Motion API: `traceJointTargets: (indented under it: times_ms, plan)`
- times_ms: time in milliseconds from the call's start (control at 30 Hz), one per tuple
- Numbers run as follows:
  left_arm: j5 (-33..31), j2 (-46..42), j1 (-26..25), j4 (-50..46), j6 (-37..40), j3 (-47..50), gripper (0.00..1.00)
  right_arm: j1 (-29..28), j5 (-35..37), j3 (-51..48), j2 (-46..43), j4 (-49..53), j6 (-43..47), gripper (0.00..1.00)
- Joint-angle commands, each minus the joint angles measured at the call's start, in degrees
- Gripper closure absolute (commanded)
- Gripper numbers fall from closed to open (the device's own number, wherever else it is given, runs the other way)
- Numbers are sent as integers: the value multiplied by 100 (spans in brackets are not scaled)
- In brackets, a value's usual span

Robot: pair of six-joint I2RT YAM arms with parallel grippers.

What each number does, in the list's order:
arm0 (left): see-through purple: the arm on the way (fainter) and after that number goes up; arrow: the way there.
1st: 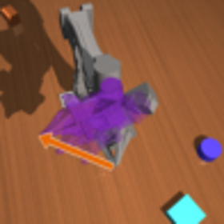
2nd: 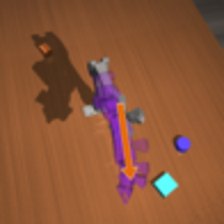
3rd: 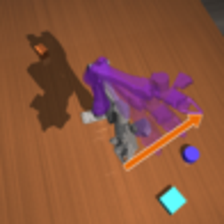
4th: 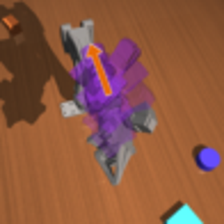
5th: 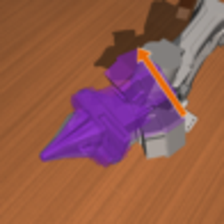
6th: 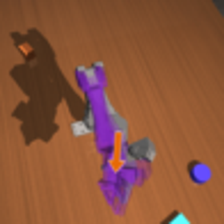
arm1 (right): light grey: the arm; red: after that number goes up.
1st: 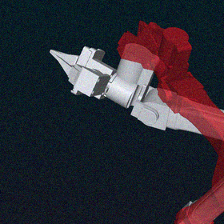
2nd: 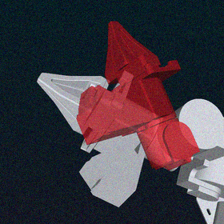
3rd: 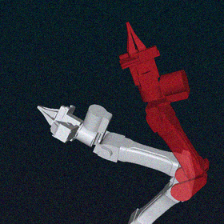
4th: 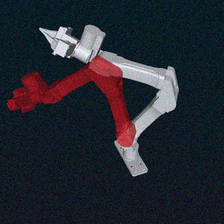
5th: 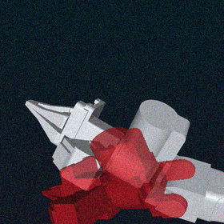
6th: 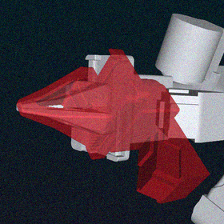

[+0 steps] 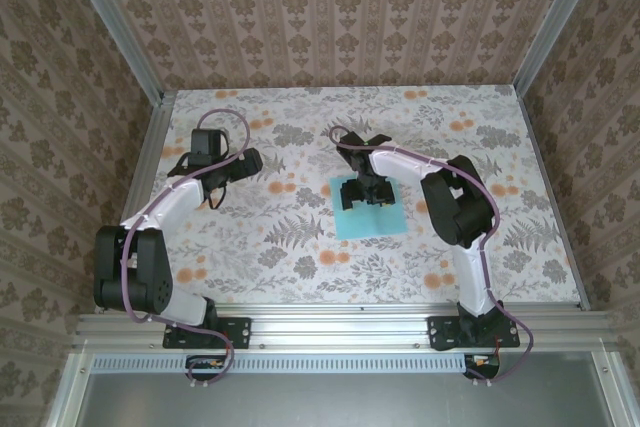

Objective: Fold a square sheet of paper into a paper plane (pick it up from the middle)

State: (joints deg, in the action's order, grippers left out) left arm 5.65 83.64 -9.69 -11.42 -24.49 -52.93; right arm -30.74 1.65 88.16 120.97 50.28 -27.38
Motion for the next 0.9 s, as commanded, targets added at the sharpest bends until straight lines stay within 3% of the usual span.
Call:
traceJointTargets:
  times_ms: [0,233,333,600,867]
  plan:
    - [64,56,-24,-202,-109,-123,0,66,-155,-411,372,-70,-79,17]
    - [107,74,-21,-211,-160,-139,0,93,-304,-381,138,-162,-77,24]
    - [198,73,-29,-203,-233,-140,0,94,-582,-319,-136,-334,-86,34]
    - [745,-35,-99,-87,-506,91,2,103,-2520,-623,-1025,-1754,-445,63]
    - [1626,-43,-377,662,-1310,590,17,354,-4173,-1345,-1342,-4086,-1506,68]
